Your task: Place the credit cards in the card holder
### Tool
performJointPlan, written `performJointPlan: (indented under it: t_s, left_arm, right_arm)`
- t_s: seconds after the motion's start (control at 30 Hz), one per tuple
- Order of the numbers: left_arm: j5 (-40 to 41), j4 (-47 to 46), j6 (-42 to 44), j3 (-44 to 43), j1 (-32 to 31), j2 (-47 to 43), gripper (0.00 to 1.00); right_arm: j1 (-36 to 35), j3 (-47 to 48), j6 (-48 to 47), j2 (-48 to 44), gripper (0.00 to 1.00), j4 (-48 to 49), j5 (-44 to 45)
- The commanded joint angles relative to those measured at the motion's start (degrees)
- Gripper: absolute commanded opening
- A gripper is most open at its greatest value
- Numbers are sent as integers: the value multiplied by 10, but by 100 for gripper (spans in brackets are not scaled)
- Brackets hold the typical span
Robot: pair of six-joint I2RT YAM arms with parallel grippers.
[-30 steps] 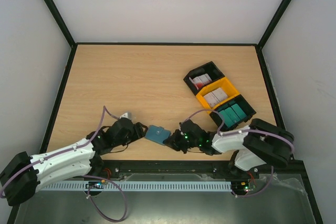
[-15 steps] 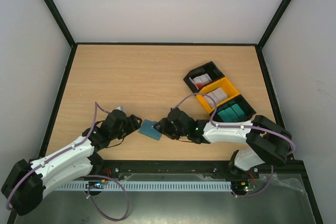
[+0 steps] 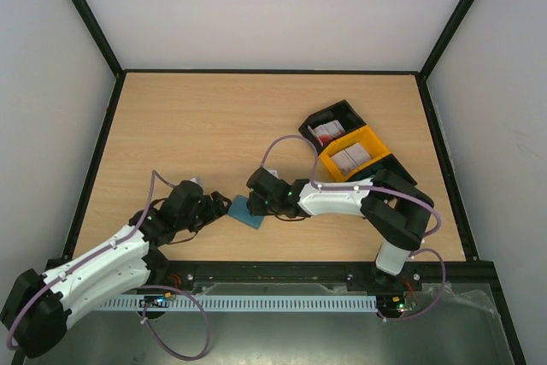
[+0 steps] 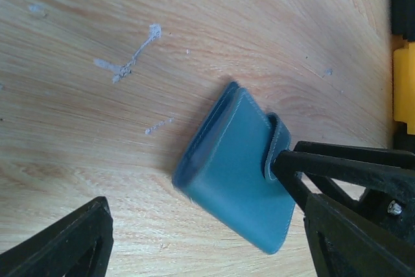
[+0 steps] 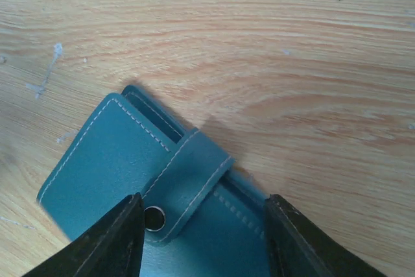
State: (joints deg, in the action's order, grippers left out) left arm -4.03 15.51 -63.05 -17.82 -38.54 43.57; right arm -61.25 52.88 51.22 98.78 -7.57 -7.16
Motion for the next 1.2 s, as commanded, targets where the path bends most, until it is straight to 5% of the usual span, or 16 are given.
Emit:
performJointPlan:
  t_s: [0.0, 0.23, 0.43, 0.77, 1.17]
  left_arm:
    - [-19, -5, -19, 13, 4, -5, 81]
    - [-48, -16, -17, 17, 4, -2, 81]
    - [-59, -25, -28, 27, 4, -12, 78]
    - [-100, -102, -45, 59, 4, 11, 64]
    - [-127, -193, -66, 88, 3, 64, 56]
  right_arm:
    - [-3, -13, -24, -1, 48, -42, 17]
    - [-15, -116, 106, -51, 48, 52, -72]
    - [-22, -135, 193, -85, 48, 101, -66]
    - [-57, 35, -2, -20, 51, -151, 154]
    - [-100, 60, -59, 46, 50, -126, 199]
